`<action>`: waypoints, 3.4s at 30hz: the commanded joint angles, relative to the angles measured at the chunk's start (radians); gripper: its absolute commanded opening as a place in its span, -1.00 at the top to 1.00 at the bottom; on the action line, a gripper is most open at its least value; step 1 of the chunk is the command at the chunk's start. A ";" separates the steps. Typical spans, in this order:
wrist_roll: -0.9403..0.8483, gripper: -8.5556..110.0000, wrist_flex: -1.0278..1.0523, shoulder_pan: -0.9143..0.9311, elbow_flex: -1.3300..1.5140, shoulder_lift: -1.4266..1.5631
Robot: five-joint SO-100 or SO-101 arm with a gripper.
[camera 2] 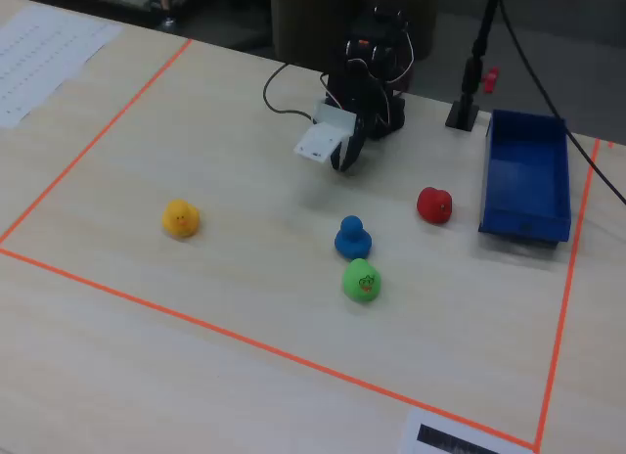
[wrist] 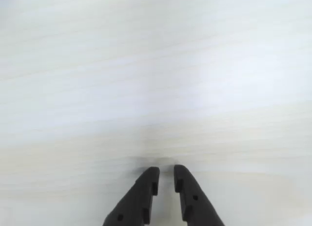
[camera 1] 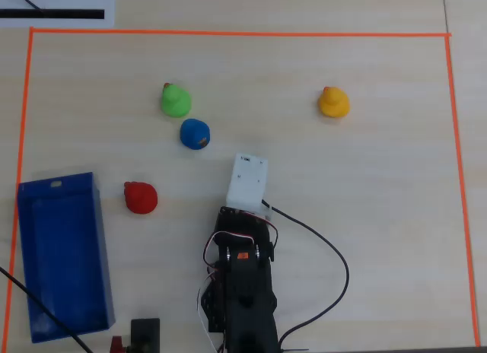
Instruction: Grasp blue duck and put it into box.
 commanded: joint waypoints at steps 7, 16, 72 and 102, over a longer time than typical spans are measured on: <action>0.012 0.84 0.002 -0.009 -0.003 -0.015; 0.026 0.55 -0.051 0.015 -0.161 -0.067; 0.456 0.86 -0.011 -0.397 -1.339 -1.433; 0.627 0.29 0.462 -1.085 -2.290 -2.152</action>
